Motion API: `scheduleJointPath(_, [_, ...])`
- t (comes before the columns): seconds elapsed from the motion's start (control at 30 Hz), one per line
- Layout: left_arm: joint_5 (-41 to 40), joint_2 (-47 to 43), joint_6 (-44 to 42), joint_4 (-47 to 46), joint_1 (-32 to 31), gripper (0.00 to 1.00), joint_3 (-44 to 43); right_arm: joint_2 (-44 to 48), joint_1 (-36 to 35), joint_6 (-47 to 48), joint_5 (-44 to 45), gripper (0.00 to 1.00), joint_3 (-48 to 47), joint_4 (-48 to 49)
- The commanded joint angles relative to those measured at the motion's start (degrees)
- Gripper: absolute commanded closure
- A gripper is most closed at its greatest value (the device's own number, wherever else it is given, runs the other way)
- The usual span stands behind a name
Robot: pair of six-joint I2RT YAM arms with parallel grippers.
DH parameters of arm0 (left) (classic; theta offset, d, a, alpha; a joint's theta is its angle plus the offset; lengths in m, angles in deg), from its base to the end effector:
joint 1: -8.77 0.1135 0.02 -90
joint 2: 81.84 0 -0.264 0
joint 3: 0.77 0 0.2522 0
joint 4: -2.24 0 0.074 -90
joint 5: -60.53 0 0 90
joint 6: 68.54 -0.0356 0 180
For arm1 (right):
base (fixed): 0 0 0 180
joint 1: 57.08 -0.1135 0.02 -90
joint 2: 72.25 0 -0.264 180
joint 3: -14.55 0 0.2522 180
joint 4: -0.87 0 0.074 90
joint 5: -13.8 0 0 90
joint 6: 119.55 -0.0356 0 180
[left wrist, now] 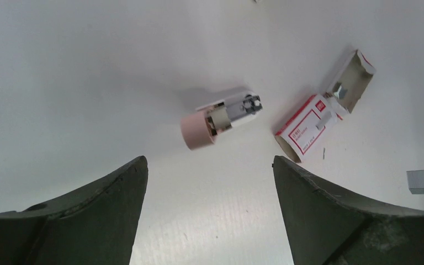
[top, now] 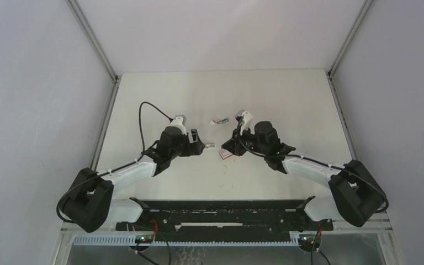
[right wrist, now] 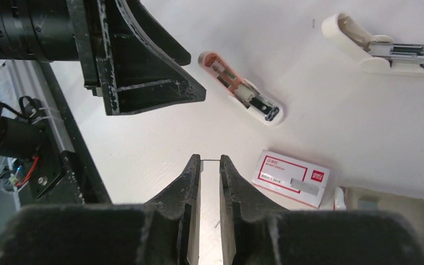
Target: Load the staples into the stapler
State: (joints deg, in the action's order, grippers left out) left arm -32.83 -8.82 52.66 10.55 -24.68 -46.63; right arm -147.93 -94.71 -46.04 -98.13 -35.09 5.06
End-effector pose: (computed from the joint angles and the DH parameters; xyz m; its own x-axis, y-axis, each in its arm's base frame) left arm 0.2152 -0.1396 0.1873 -0.6786 -0.1715 -0.7142 0.1858 0.9007 -0.3928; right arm 0.2141 0.1819 0.2187 -0.5213 -0.0694 -0.8505 -0.7227 0.5660 0.3967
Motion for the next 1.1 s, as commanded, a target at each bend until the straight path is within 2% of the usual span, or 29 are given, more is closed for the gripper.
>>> scheduleJointPath(0.0, [6.42,1.24,0.83,-10.89,2.46,0.13,1.34,-2.19,-0.43,-0.9,1.48,0.9,-1.01,8.77])
scheduleJointPath(0.1, [7.1,3.46,-0.13,-12.41,3.16,0.16,0.64,-3.02,-0.64,-0.92,1.44,0.9,-1.07,8.17])
scheduleJointPath(0.2, [9.18,5.68,0.21,-13.1,4.47,0.3,-0.1,-3.24,-0.69,-0.63,1.78,0.9,-1.09,7.09])
scheduleJointPath(0.33, [9.85,7.78,0.33,-13.21,5.29,0.42,-0.86,-3.38,-0.69,-0.13,1.97,0.9,-1.08,6.29])
scheduleJointPath(0.5, [9.55,9.12,0.61,-13.32,5.33,0.53,-1.55,-3.25,-0.69,0.01,1.81,0.9,-1.06,6.11])
scheduleJointPath(0.57, [9.9,9.82,0.47,-13.91,7.2,0.59,-1.84,-3.25,-0.69,0.17,1.84,0.9,-1.04,5.73])
scheduleJointPath(0.8, [14.12,12.45,-2.55,-14.37,8.4,0.74,-3.97,-2.41,-1.27,1.07,2.1,0.9,-1.04,3.93])
scheduleJointPath(0.9, [14.96,12.61,-4.25,-14.12,8.56,0.74,-4.41,-2.02,-1.94,1.41,2.2,0.9,-0.92,3.22])
scheduleJointPath(1.07, [15.22,13.62,-4.69,-13.97,8.96,0.6,-5.18,-1.84,-3.15,1.79,3.05,0.9,-0.39,2.25])
